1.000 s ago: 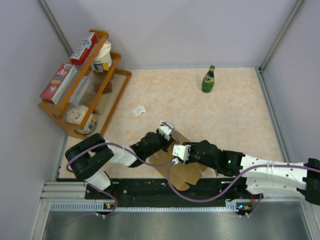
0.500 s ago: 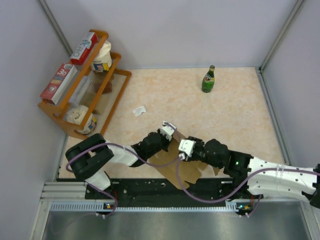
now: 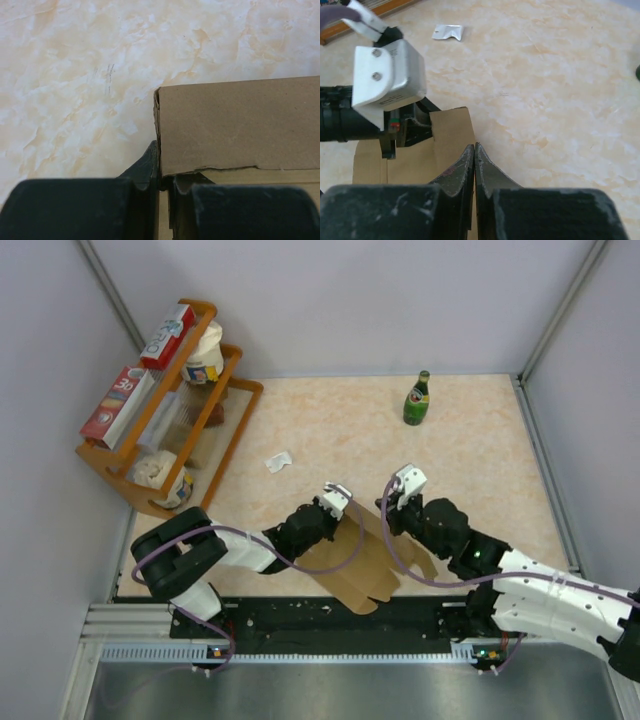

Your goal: Fold the paper box

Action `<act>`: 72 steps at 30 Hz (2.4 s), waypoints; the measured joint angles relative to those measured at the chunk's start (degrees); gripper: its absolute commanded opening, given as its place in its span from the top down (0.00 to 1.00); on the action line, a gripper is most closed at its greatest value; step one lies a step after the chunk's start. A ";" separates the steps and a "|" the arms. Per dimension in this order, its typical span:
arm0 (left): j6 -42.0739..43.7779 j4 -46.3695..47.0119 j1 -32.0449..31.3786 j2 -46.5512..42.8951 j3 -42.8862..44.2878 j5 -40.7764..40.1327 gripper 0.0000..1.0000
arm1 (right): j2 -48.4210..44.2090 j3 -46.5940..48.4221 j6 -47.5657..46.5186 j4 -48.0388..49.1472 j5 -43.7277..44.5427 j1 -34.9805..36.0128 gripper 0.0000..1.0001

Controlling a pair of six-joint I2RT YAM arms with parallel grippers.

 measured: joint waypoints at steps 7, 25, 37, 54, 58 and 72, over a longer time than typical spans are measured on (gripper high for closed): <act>0.11 0.33 0.00 0.35 0.00 -0.59 1.00 | 6.27 0.63 7.96 0.46 -12.07 -7.91 1.00; 0.11 2.21 -1.01 2.19 0.26 -2.40 0.98 | 17.88 3.45 8.74 1.81 -21.64 -8.13 1.00; 0.13 2.51 -4.04 3.98 1.46 -9.40 0.80 | 19.69 3.43 9.11 1.99 -21.44 -8.22 1.00; 0.55 1.75 -6.88 6.88 2.78 -16.52 0.56 | 20.33 3.43 9.68 2.03 -21.51 -8.76 1.00; 0.44 1.42 -7.23 6.45 2.69 -16.83 0.42 | 20.33 3.43 9.77 2.03 -21.51 -8.98 1.00; -4.76 -7.41 -7.28 -13.51 -2.97 -12.20 0.19 | 19.28 3.43 10.03 1.55 -21.59 -9.64 0.95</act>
